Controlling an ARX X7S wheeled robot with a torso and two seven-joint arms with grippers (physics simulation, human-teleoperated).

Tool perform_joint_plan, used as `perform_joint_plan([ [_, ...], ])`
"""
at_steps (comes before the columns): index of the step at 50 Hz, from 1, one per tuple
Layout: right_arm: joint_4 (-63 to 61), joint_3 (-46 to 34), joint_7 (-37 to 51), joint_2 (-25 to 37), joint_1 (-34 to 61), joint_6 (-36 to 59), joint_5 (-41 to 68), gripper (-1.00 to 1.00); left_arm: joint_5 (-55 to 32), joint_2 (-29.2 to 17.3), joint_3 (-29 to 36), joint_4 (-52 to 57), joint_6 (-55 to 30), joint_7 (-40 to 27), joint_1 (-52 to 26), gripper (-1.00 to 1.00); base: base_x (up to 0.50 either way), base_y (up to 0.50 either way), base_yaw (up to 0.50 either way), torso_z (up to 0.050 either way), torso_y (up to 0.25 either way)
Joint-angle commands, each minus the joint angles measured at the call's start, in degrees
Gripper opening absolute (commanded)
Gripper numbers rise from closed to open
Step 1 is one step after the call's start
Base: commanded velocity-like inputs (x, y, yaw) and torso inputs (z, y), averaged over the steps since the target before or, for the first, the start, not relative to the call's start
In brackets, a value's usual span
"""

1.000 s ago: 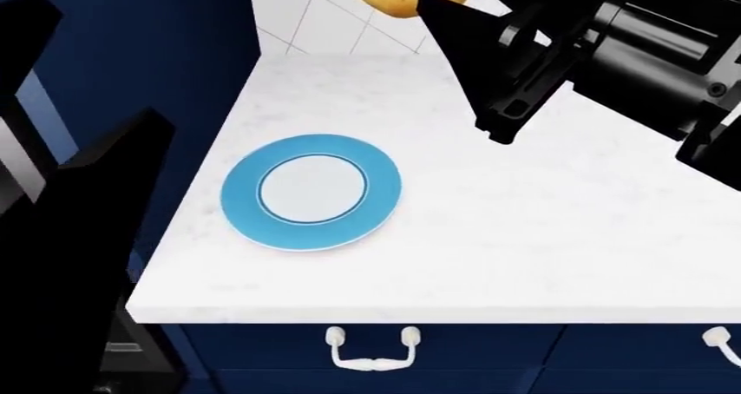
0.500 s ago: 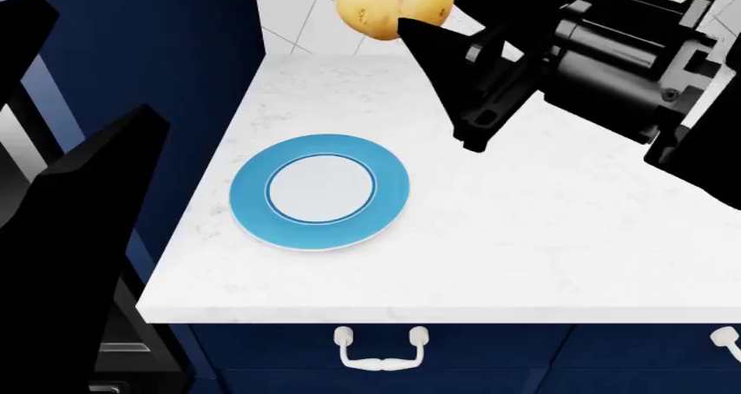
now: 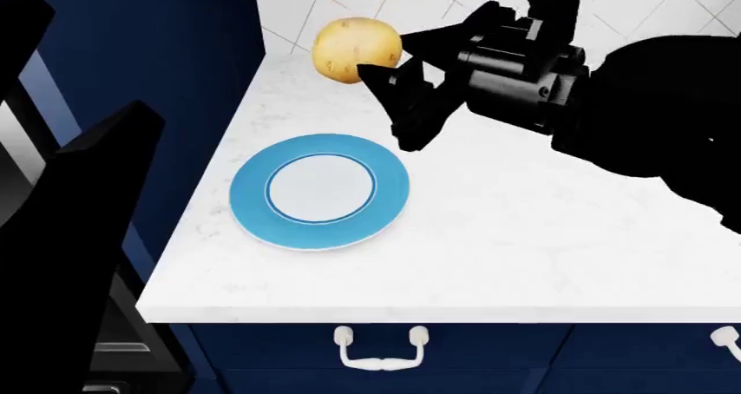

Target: Pick the potato from the top rack in the oven and place it on the plate on the counter.

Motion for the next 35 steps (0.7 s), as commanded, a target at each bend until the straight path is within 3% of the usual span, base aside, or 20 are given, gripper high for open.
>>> perform_joint_plan([
  [1,6.76,-4.05,-1.99,-4.41,1.87,1.09,-4.5,-1.0,-0.13,-0.69,-0.4,-0.1,0.05,0.11,-0.3,1.0,0.0,0.0,0.0,0.0,0.0],
  [35,19.71,-13.03,-6.1,-12.95,4.27,1.68,-11.93,-1.0,0.34,-0.07,-1.67,0.01,-0.4,0.98,0.88,1.0,0.0,0.0,0.0,0.0,0.0],
])
